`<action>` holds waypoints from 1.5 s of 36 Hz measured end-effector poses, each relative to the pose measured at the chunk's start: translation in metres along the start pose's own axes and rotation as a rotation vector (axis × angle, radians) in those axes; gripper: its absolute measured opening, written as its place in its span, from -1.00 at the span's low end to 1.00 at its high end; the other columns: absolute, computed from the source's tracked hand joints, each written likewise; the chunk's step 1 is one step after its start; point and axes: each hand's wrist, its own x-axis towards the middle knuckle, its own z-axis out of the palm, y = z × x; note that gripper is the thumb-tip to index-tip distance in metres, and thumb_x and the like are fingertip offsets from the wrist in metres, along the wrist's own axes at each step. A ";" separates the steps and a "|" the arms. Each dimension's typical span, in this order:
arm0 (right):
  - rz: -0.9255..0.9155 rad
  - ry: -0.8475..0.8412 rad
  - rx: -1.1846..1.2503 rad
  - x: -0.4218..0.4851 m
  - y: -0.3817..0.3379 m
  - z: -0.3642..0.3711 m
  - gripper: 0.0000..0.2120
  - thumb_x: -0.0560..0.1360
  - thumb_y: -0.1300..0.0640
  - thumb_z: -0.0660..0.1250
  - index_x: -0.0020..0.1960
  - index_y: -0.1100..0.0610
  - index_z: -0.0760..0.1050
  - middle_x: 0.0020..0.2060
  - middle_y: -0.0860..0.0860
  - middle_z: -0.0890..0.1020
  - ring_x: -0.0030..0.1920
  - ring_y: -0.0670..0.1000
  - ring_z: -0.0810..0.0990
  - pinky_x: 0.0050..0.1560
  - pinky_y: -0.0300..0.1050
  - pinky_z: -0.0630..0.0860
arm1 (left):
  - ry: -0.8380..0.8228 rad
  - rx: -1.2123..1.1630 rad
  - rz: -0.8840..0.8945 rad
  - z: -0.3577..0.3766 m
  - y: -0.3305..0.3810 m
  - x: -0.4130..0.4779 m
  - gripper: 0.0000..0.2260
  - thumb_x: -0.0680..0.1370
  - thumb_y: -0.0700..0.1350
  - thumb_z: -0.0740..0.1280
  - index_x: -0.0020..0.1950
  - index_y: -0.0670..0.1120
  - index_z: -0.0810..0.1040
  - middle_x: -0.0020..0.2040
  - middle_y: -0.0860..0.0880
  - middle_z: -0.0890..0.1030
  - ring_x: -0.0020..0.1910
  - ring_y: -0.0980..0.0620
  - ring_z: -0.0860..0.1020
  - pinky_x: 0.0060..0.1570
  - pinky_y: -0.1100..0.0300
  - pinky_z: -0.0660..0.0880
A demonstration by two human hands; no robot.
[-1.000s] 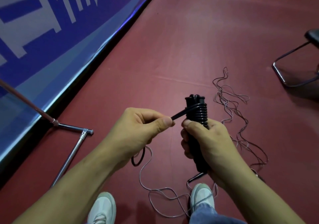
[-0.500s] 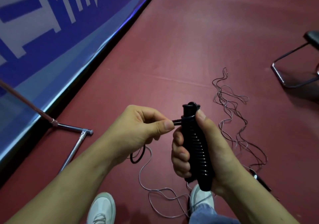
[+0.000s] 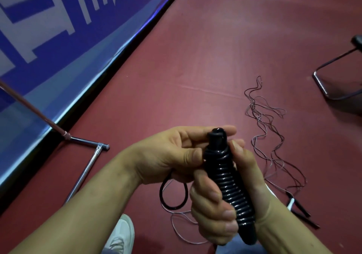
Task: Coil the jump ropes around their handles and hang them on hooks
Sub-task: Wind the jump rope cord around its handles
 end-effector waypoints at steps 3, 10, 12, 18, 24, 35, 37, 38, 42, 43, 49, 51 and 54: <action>-0.015 -0.020 0.000 0.002 0.003 -0.005 -0.37 0.52 -0.35 0.28 -0.16 0.26 0.59 -0.51 0.15 0.46 -0.62 0.10 0.24 -0.56 -0.16 0.26 | -0.034 -0.038 -0.035 -0.001 -0.001 0.002 -0.45 0.48 -0.10 0.36 0.49 -0.09 0.46 0.04 -0.34 0.42 -0.02 -0.05 0.19 -0.32 0.09 0.46; -0.037 0.432 -0.150 0.003 -0.001 -0.017 -0.15 0.10 -0.56 0.46 -0.11 0.23 0.67 -0.22 0.26 0.69 -0.26 0.19 0.71 -0.19 0.05 0.67 | 0.126 -0.009 0.047 -0.005 0.000 0.003 -0.70 0.49 -0.01 0.41 0.15 -0.13 0.65 -0.24 -0.08 0.45 -0.49 0.10 0.24 -0.50 0.30 0.15; -0.133 0.693 -0.337 0.008 -0.003 -0.023 -0.13 0.06 -0.57 0.48 -0.10 0.22 0.62 -0.23 0.28 0.65 -0.28 0.22 0.67 -0.15 0.15 0.66 | 0.258 0.070 0.036 -0.011 0.003 0.000 -0.73 0.50 -0.07 0.40 0.14 -0.17 0.66 -0.31 -0.03 0.43 -0.44 0.06 0.08 -0.51 0.31 0.08; -0.231 0.956 -0.863 0.006 -0.017 -0.025 -0.55 0.37 -0.17 0.31 0.15 0.07 0.59 0.03 0.08 0.73 0.01 0.07 0.68 0.05 -0.01 0.61 | 0.631 0.223 0.027 -0.018 -0.001 -0.001 -0.77 0.51 -0.18 0.41 0.14 -0.17 0.71 -0.44 0.05 0.40 -0.41 0.04 0.08 -0.42 0.16 0.03; -0.274 0.908 -1.076 0.014 0.004 -0.018 -0.53 0.56 0.14 0.33 0.33 -0.20 0.23 -0.26 -0.21 0.59 -0.32 -0.17 0.52 -0.26 -0.19 0.52 | 0.666 0.237 0.079 0.004 -0.009 0.008 -0.80 0.56 -0.33 0.38 0.07 -0.12 0.73 -0.19 -0.02 0.68 -0.43 0.11 0.40 -0.40 0.33 0.26; -0.487 0.836 -0.659 0.012 -0.007 -0.008 -0.53 0.36 0.26 0.29 0.21 -0.02 0.28 -0.31 0.17 0.57 -0.36 0.18 0.42 -0.33 0.10 0.37 | 0.548 0.313 0.099 -0.006 0.012 -0.003 -0.73 0.46 -0.10 0.43 0.14 -0.08 0.73 -0.39 0.00 0.37 -0.41 0.05 0.18 -0.42 0.21 0.13; -0.495 0.778 -0.556 0.012 -0.007 -0.007 -0.54 0.36 0.29 0.27 0.21 0.04 0.27 -0.29 0.19 0.54 -0.37 0.15 0.42 -0.38 0.04 0.37 | 0.531 0.281 0.100 -0.005 0.013 -0.005 -0.71 0.44 -0.10 0.46 0.14 -0.10 0.73 -0.39 0.02 0.42 -0.41 0.06 0.21 -0.44 0.24 0.17; -0.484 0.741 -0.499 0.011 -0.007 -0.006 -0.56 0.36 0.30 0.26 0.19 0.05 0.27 -0.28 0.20 0.53 -0.36 0.14 0.42 -0.38 0.01 0.37 | 0.532 0.295 0.099 -0.005 0.014 -0.006 -0.71 0.44 -0.09 0.47 0.14 -0.10 0.73 -0.38 0.01 0.44 -0.41 0.05 0.22 -0.43 0.24 0.19; -0.412 0.535 -0.283 0.006 -0.009 -0.005 -0.58 0.37 0.31 0.30 0.16 0.05 0.31 -0.23 0.24 0.49 -0.33 0.12 0.46 -0.33 -0.02 0.41 | 0.594 0.394 0.113 -0.003 0.018 -0.008 -0.67 0.42 -0.14 0.55 0.18 -0.06 0.70 -0.21 -0.06 0.59 -0.31 -0.02 0.33 -0.38 0.26 0.32; -0.391 0.485 -0.243 0.004 -0.010 -0.005 -0.58 0.38 0.29 0.31 0.19 0.07 0.31 -0.21 0.24 0.49 -0.31 0.12 0.47 -0.31 -0.02 0.42 | 0.612 0.411 0.119 -0.003 0.019 -0.008 -0.62 0.40 -0.14 0.56 0.22 -0.03 0.67 -0.15 -0.02 0.62 -0.30 0.00 0.38 -0.36 0.28 0.36; -0.267 0.300 -0.086 0.002 -0.009 -0.002 -0.61 0.50 0.31 0.19 0.29 0.08 0.25 -0.14 0.21 0.48 -0.23 0.11 0.46 -0.19 0.01 0.37 | 0.375 0.299 0.063 -0.005 0.020 -0.014 -0.34 0.39 0.09 0.53 0.47 0.04 0.50 0.35 0.00 0.60 -0.16 -0.21 0.30 -0.22 -0.12 0.20; -0.250 0.249 -0.064 0.002 -0.008 -0.002 -0.62 0.54 0.30 0.20 0.32 0.07 0.29 -0.09 0.25 0.51 -0.17 0.14 0.48 -0.13 0.04 0.39 | 0.328 0.257 0.073 -0.002 0.019 -0.015 -0.41 0.41 0.09 0.52 0.41 -0.03 0.55 0.36 -0.09 0.60 -0.01 -0.25 0.35 -0.08 -0.13 0.29; -0.236 0.302 -0.109 0.002 -0.010 -0.002 -0.59 0.58 0.22 0.29 0.42 0.17 0.37 0.09 0.34 0.57 -0.04 0.20 0.57 -0.03 0.13 0.55 | 0.424 0.220 0.118 0.002 0.019 -0.012 -0.51 0.40 -0.03 0.48 0.30 -0.17 0.59 0.24 -0.15 0.67 -0.24 -0.03 0.57 -0.15 0.17 0.52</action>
